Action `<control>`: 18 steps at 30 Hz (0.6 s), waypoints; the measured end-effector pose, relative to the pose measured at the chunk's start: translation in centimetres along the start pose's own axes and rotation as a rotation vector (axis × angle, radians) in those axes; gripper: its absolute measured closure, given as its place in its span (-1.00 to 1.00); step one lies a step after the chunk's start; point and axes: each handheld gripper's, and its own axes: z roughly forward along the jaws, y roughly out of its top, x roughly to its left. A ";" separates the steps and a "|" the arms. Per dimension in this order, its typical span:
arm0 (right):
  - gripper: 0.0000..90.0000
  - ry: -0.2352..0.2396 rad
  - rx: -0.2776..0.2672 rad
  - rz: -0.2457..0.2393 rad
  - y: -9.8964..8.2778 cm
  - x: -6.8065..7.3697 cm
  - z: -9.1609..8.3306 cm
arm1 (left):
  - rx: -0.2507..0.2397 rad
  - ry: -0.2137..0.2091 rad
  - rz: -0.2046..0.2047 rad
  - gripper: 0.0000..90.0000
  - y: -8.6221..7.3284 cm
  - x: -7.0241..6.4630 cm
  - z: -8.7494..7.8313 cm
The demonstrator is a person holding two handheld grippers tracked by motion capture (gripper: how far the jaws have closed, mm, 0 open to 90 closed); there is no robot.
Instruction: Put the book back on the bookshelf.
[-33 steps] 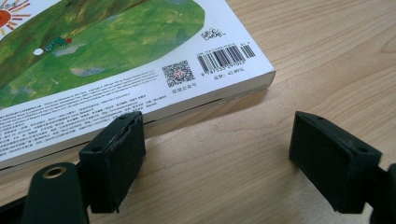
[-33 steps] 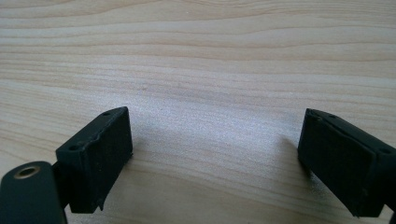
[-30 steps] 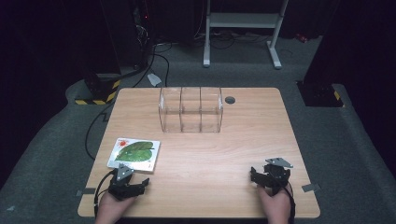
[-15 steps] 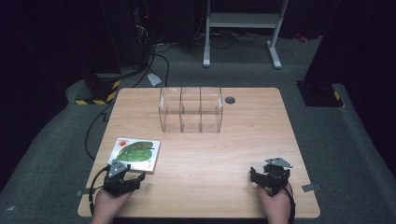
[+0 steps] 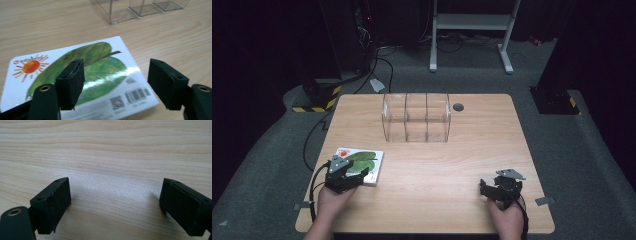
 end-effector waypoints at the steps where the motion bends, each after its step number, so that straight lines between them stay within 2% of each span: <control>1: -0.78 0.000 0.000 0.000 0.0 0.0 0.0 | 0.002 0.016 0.000 -0.37 0.1 0.4 0.1; 3: -0.78 0.001 0.000 0.001 0.0 0.0 0.0 | -0.018 0.013 -0.033 -0.34 0.0 1.5 -0.1; 5: -0.78 0.001 0.000 0.001 0.0 0.0 0.0 | -0.018 0.017 -0.072 -0.35 -0.2 2.5 -0.1; 6: -0.78 0.001 0.000 0.001 0.0 0.0 0.0 | -0.018 0.017 -0.072 -0.35 -0.2 2.5 -0.1; 9: -0.78 0.001 0.000 0.001 0.0 0.0 0.0 | -0.016 0.041 -0.126 -0.35 -0.9 4.5 -0.3; 15: -0.78 0.001 0.000 0.001 0.0 0.0 0.0 | -0.003 0.084 -0.142 -0.35 -1.3 5.7 -0.4; 17: -0.78 0.001 0.000 0.001 0.0 0.0 0.0 | -0.005 0.088 -0.166 -0.35 -1.6 6.1 -0.4; 18: -0.78 0.000 0.000 0.001 0.0 0.0 0.0 | -0.001 0.090 -0.165 -0.35 -1.6 6.3 -0.4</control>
